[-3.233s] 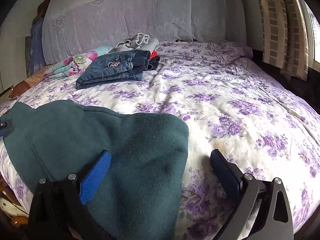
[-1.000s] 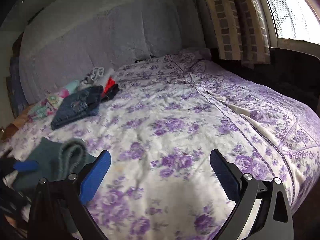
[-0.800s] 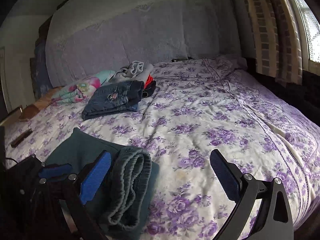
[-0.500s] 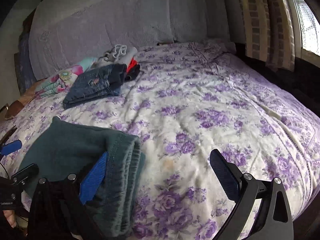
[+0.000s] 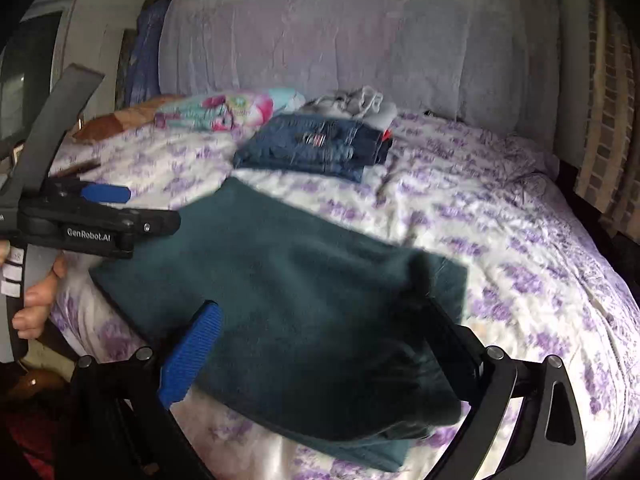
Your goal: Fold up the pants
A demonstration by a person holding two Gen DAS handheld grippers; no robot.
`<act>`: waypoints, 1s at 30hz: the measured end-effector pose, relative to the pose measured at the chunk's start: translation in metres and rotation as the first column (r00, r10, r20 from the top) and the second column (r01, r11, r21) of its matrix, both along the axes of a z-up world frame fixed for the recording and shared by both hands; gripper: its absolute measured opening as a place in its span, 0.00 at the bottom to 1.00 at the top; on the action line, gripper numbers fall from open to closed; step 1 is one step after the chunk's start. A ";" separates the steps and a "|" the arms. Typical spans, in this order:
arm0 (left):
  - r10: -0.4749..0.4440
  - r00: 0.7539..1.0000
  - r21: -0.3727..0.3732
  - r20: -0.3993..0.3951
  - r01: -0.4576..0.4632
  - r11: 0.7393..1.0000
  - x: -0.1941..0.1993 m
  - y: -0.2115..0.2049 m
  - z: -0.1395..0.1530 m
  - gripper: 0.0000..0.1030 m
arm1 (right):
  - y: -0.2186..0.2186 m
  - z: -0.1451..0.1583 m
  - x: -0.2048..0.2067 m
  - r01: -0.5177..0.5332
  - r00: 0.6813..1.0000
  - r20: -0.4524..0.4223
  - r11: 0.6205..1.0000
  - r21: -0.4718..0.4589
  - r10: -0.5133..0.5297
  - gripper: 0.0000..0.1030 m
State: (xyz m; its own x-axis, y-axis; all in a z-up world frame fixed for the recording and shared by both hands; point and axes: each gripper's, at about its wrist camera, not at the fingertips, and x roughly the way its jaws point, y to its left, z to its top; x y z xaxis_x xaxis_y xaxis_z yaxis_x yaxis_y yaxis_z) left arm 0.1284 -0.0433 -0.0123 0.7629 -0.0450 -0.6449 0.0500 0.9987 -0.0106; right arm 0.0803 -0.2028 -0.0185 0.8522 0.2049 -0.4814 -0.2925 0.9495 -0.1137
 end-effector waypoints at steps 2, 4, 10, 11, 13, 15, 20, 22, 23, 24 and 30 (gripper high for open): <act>-0.017 0.999 -0.016 0.041 0.018 1.000 0.004 -0.003 0.022 0.96 | -0.010 0.022 0.001 0.022 0.997 0.073 0.999 0.046 -0.026 0.97; -0.054 0.998 -0.027 0.032 0.055 0.998 0.014 -0.012 0.032 0.96 | -0.014 0.027 0.016 0.058 0.996 0.064 0.997 0.053 -0.061 0.97; -0.086 0.974 0.032 -0.211 0.095 0.995 0.070 -0.040 -0.034 0.96 | -0.035 -0.038 0.071 0.161 0.965 -0.222 0.985 0.068 -0.142 0.97; -0.079 0.980 -0.010 -0.182 0.079 0.997 0.066 -0.034 -0.033 0.96 | -0.040 -0.034 0.066 0.164 0.969 -0.204 0.982 0.098 -0.141 0.97; -0.069 0.982 -0.036 -0.174 0.063 0.997 0.061 -0.027 -0.026 0.96 | -0.043 -0.019 0.055 0.170 0.976 -0.153 0.981 0.095 -0.155 0.97; -0.038 0.989 -0.034 -0.141 0.033 0.999 0.048 -0.022 -0.016 0.95 | -0.046 -0.001 0.039 0.171 0.983 -0.085 0.981 0.092 -0.163 0.97; -0.071 0.996 0.045 -0.057 0.074 0.996 0.001 -0.025 -0.008 0.95 | -0.038 0.006 0.001 0.067 0.997 -0.030 0.996 0.052 -0.066 0.97; -0.080 0.993 0.059 -0.090 0.086 0.995 -0.004 -0.027 -0.022 0.95 | -0.031 -0.020 0.005 0.037 0.993 -0.116 0.999 0.016 -0.035 0.97; -0.076 0.992 0.062 -0.101 0.083 0.995 -0.005 -0.027 -0.032 0.96 | -0.028 -0.036 0.011 0.041 0.983 -0.179 0.999 -0.005 -0.041 0.97; -0.066 0.994 0.044 -0.089 0.071 0.997 -0.006 -0.025 -0.036 0.96 | -0.030 -0.046 0.013 0.050 0.980 -0.195 0.998 0.031 -0.043 0.97; -0.065 0.993 -0.005 -0.095 0.065 0.998 -0.006 -0.019 -0.031 0.96 | -0.048 -0.024 0.012 0.088 0.982 -0.180 0.986 0.142 -0.062 0.97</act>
